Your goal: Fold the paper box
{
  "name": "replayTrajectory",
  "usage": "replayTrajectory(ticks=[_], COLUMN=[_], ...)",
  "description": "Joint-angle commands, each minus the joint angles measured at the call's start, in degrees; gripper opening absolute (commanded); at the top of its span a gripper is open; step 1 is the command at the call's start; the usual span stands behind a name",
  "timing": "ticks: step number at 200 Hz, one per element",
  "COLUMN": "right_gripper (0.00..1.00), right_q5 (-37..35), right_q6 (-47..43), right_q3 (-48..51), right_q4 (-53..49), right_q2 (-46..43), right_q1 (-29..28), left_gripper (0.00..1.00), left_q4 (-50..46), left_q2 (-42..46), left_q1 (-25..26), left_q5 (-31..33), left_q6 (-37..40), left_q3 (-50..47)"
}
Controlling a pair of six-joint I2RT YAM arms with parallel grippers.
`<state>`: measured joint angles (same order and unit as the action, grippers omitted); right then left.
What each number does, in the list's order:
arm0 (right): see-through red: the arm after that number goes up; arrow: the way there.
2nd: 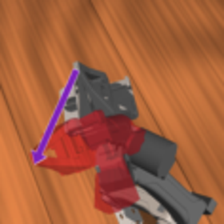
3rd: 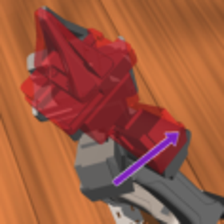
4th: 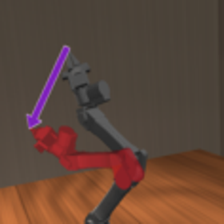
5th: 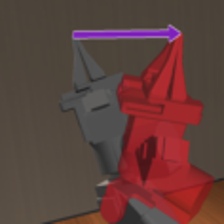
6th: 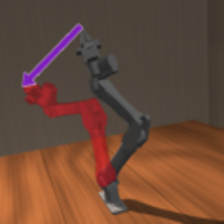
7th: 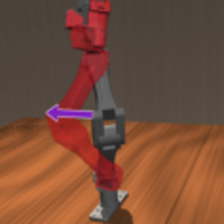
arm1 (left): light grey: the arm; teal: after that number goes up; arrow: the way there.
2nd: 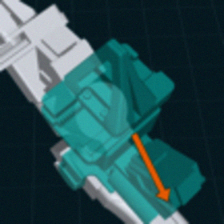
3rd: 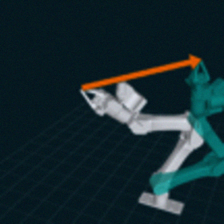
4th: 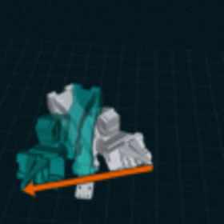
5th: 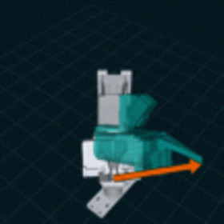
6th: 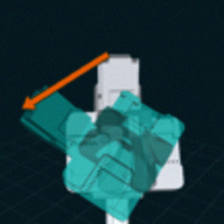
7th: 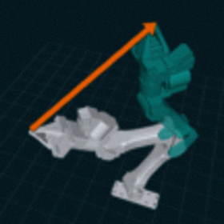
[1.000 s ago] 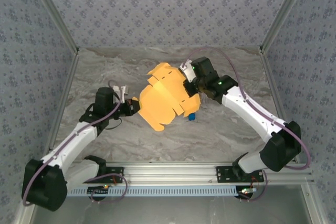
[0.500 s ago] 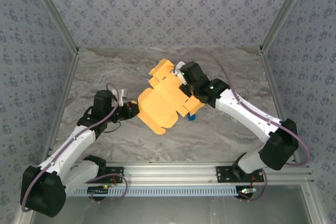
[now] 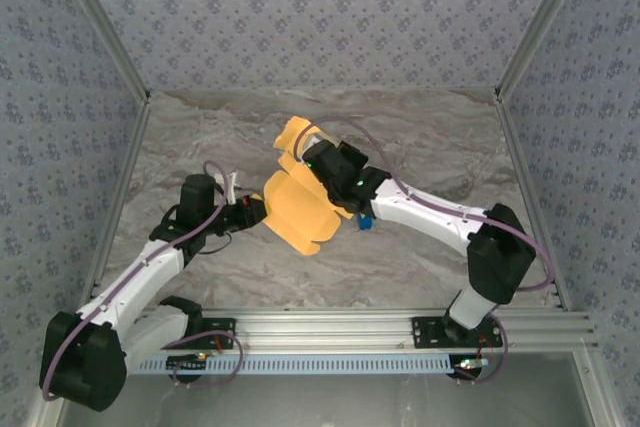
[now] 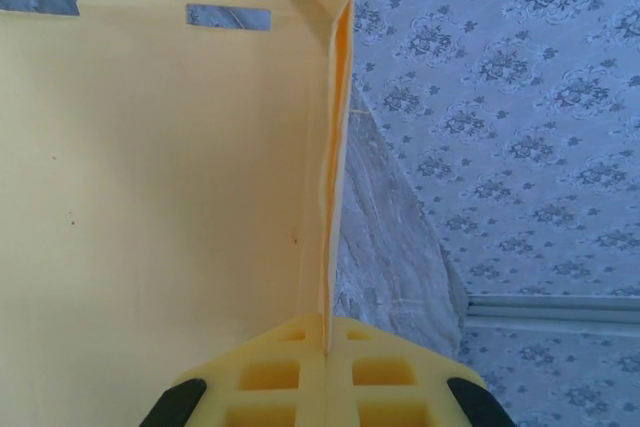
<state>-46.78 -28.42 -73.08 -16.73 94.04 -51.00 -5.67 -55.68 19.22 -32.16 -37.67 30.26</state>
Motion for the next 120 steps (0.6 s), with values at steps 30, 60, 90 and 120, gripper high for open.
replayTrajectory(ticks=[30,60,90,120], right_gripper=[0.00,0.00,0.00,0.00], right_q5=[2.47,12.65,23.15,30.19], right_q6=[-0.80,2.86,7.05,10.57], right_q3=[-0.03,-0.13,-0.22,-1.63], right_q4=[-1.45,-6.26,-9.27,-12.21], right_q2=[-0.35,-1.47,-1.43,0.36], right_q1=[0.02,1.69,3.53,5.81], left_gripper=[0.00,0.08,0.25,0.48], left_q4=[0.93,0.75,0.19,-5.82], left_q2=[-1.68,-3.06,-4.98,-4.48], left_q1=[-0.07,-0.06,-0.06,0.34], left_q5=[-0.35,2.38,6.84,16.32], left_q6=[1.45,2.12,3.19,5.92], left_q3=[-1.97,-3.74,-4.99,-3.28])
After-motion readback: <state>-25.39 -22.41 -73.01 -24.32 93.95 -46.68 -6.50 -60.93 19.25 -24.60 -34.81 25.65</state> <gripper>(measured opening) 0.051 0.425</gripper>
